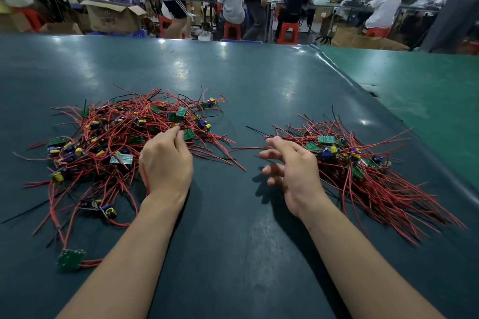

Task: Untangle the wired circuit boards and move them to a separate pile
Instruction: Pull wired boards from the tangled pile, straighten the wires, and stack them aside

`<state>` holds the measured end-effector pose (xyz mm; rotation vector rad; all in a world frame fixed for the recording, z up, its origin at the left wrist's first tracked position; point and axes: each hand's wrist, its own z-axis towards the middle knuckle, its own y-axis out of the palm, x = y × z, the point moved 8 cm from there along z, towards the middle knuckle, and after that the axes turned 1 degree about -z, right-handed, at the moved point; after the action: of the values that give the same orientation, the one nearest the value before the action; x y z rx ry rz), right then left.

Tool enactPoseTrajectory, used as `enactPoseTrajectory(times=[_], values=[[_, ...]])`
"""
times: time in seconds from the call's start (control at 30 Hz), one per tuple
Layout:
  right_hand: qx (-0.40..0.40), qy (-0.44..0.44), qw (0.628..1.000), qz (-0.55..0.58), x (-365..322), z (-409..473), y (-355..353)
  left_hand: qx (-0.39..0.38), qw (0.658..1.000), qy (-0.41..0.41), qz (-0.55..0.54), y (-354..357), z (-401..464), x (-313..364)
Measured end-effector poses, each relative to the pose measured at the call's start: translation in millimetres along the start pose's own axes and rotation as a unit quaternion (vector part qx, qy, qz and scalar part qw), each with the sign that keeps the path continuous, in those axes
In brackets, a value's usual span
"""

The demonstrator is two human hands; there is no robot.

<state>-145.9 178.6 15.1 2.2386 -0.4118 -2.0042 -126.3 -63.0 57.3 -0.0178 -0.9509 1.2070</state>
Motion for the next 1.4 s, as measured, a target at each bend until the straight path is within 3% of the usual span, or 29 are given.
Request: enactPoseTrajectory(times=[0.17, 0.23, 0.3, 0.4, 0.57, 0.67, 0.73, 0.83, 0.93, 1.03, 1.17, 1.27, 1.4], values=[[-0.036, -0.01, 0.998, -0.047, 0.3, -0.9, 7.5, 0.034, 0.977, 0.166, -0.13, -12.7, -16.0, 48.0], [-0.068, -0.01, 0.996, -0.06, 1.7, -1.9, 13.9, -0.017, 0.948, 0.255, -0.19, -10.2, -30.6, 69.1], [-0.095, -0.002, 0.994, -0.057, 3.1, -1.8, 18.1, -0.116, 0.909, 0.316, -0.245, -1.2, -49.0, 88.3], [-0.098, -0.003, 0.994, -0.047, 2.7, 0.9, 16.2, -0.225, 0.87, 0.348, -0.269, 11.8, -68.1, 101.8], [-0.061, 0.027, 0.997, 0.037, 4.0, 6.0, 5.0, -0.222, 0.861, 0.343, -0.302, 8.6, -67.8, 100.5], [-0.062, 0.056, 0.994, 0.068, 5.5, 6.3, 5.5, -0.236, 0.866, 0.281, -0.341, 12.1, -65.4, 92.7], [-0.084, 0.072, 0.989, 0.095, 4.7, 4.3, 9.0, -0.283, 0.864, 0.143, -0.392, 28.0, -58.1, 77.4], [-0.15, 0.101, 0.973, 0.142, 2.4, -1.1, 16.7, -0.353, 0.834, -0.064, -0.421, 57.3, -58.6, 59.6], [-0.19, 0.123, 0.972, 0.061, 7.5, -7.2, 20.8, -0.346, 0.837, -0.059, -0.42, 60.0, -55.1, 61.8], [-0.191, 0.113, 0.974, -0.054, 14.6, -8.5, 22.7, -0.284, 0.841, -0.065, -0.456, 52.3, -43.7, 52.9], [-0.19, 0.032, 0.976, -0.1, 12.5, -9.0, 30.4, -0.255, 0.817, -0.157, -0.493, 55.7, -43.6, 40.0], [-0.19, 0.009, 0.98, -0.057, 9.7, -6.8, 29.9, -0.271, 0.854, -0.095, -0.435, 55.2, -43.2, 46.2], [-0.172, -0.032, 0.977, -0.122, 7.1, -8.1, 26.5, -0.31, 0.862, -0.049, -0.399, 59.2, -47.0, 53.7]])
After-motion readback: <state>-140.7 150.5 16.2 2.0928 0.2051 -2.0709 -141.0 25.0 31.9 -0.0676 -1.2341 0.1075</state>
